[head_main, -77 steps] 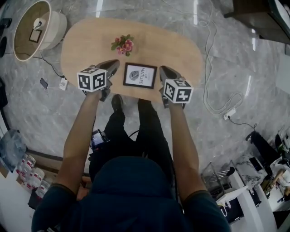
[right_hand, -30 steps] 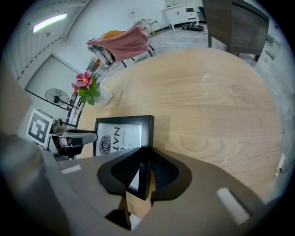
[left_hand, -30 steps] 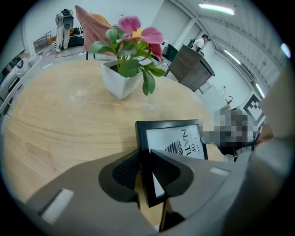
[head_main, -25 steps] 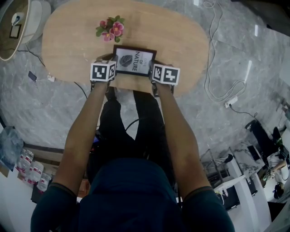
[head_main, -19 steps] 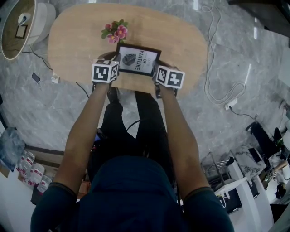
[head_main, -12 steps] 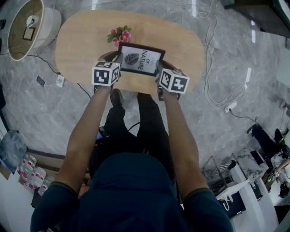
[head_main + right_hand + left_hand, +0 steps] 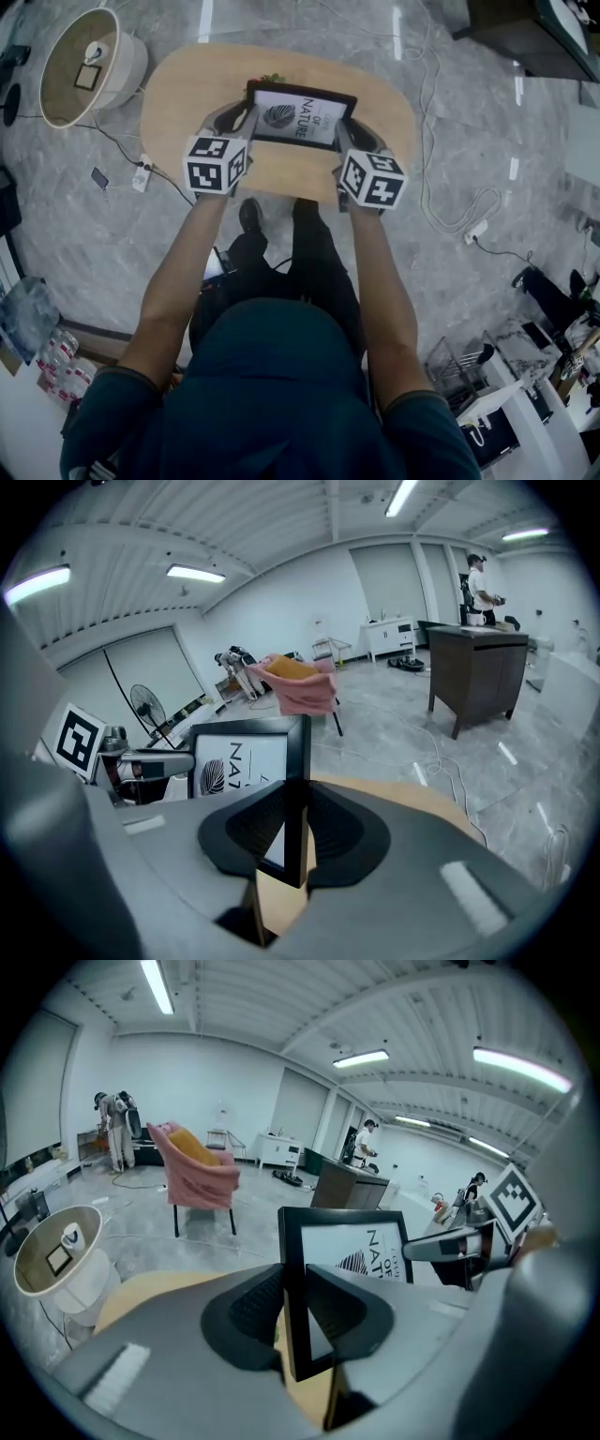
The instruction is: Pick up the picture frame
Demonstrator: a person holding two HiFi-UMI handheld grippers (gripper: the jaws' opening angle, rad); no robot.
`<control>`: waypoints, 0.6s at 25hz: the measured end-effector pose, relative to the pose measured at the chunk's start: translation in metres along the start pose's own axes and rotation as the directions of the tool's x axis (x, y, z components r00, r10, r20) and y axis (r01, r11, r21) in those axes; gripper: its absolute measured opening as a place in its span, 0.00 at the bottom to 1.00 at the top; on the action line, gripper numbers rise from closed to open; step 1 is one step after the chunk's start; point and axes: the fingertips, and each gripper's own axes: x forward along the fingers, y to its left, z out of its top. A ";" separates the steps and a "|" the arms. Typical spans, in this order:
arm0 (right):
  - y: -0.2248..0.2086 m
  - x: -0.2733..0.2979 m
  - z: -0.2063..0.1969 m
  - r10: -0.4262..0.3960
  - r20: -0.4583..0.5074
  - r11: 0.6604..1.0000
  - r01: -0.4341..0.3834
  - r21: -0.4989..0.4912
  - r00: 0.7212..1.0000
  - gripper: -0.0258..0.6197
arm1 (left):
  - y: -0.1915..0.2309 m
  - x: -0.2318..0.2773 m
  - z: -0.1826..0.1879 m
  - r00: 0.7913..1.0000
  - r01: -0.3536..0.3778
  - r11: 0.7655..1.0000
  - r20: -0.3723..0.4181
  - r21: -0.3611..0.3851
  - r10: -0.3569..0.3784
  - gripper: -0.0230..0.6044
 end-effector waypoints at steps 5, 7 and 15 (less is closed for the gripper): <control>0.033 -0.041 0.051 -0.001 0.111 0.999 0.007 -0.050 0.994 0.17 | -0.002 -0.041 0.059 0.992 0.023 0.998 0.123 0.055 -0.030 0.15; 0.050 -0.058 0.067 0.002 0.153 0.998 0.009 -0.067 0.988 0.17 | -0.002 -0.062 0.078 0.985 0.028 0.997 0.167 0.074 -0.040 0.15; 0.112 -0.119 0.125 0.018 0.312 0.989 0.030 -0.147 0.950 0.17 | -0.003 -0.144 0.147 0.932 0.020 0.989 0.354 0.144 -0.070 0.15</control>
